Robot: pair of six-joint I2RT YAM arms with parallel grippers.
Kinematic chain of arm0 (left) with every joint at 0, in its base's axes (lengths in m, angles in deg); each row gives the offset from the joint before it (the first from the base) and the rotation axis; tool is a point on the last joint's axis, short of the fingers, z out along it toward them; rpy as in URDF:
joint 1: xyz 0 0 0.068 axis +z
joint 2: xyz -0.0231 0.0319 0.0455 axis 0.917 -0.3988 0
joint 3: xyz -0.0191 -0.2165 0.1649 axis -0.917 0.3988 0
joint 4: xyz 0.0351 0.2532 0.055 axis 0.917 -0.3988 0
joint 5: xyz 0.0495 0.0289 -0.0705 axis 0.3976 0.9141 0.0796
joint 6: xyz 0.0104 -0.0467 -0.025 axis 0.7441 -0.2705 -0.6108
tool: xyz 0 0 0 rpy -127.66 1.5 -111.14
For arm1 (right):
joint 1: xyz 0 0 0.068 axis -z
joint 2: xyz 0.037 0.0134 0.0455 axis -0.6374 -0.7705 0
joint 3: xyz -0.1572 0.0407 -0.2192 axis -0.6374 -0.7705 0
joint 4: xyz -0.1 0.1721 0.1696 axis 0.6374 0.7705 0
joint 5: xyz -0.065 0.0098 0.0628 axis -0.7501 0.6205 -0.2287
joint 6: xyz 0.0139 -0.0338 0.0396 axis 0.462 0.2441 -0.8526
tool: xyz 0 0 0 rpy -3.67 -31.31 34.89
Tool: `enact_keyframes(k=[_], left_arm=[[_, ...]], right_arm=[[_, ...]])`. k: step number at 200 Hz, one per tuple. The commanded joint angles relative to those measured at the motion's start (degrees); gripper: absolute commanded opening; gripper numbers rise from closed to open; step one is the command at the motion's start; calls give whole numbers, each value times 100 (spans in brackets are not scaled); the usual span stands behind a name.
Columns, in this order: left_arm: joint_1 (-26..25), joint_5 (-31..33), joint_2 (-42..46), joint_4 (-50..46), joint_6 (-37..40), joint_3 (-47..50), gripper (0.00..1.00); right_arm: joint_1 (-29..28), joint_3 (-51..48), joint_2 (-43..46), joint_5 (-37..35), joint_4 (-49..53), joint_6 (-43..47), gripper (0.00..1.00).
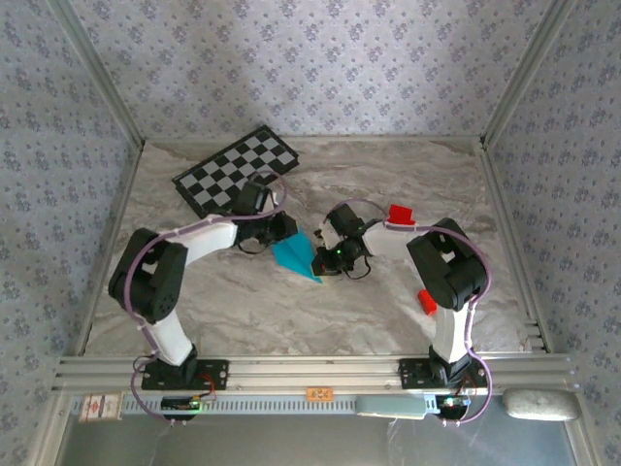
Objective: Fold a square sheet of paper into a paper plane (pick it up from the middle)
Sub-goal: Fourth fold the wing at the center of the table.
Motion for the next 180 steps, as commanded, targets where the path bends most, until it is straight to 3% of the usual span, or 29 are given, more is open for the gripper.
enact_keyframes(k=[1,90,140,180], left_arm=[[1,-53,-346,278,-171,-175,16],[137,638,-727,49,13,-5,12],[139,704,-753,-15,-74,106,10],[140,836,-780,-170,-134,123,8]], right_arm=[[28,-391,-419,-707,1216,72,1],[55,-334,-175,-385,1030,81,2],[72,-84,454,223,176,-274,8],[-75,399,250,-104,3,-486,9]])
